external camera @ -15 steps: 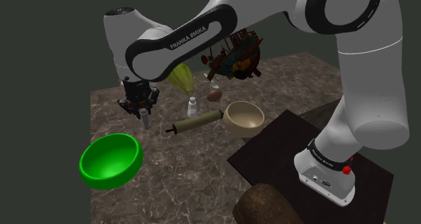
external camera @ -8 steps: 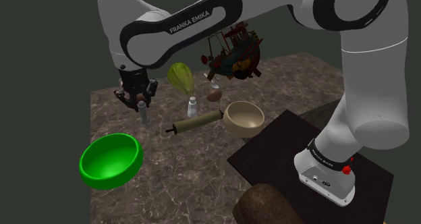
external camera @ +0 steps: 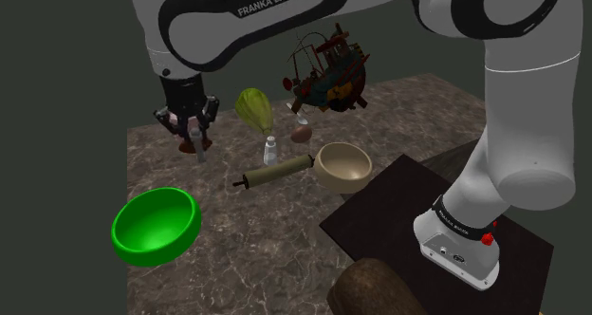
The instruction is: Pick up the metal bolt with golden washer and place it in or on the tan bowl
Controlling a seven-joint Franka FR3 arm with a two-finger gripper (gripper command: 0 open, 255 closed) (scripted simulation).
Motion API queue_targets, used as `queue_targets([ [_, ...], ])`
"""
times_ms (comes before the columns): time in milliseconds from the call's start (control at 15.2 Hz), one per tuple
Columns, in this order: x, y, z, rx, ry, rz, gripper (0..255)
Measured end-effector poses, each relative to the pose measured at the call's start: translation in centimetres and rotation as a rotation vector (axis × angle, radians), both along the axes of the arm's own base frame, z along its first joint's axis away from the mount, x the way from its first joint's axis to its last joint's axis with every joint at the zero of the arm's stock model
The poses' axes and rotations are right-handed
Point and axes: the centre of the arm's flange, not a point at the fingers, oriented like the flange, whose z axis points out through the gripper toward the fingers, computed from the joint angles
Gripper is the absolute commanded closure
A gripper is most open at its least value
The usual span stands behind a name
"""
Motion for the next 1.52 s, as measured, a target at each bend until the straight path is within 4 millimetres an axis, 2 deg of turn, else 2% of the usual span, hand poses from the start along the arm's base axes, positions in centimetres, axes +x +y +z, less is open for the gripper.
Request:
queue_targets([
  [132,-0.3,-0.6,0.5,0.0,0.0,0.0,255],
  [264,-1.3,-2.5,0.8,0.0,0.001,0.0,255],
  [726,-5.6,-10.5,2.0,0.0,0.001,0.0,255],
  [1122,-8.9,-17.3,2.0,-0.002,0.001,-0.001,255],
  [1188,-10.0,-18.5,2.3,-0.002,0.002,-0.001,255],
  [1518,-13.1,-24.5,3.0,-0.001,0.0,-0.001,255],
])
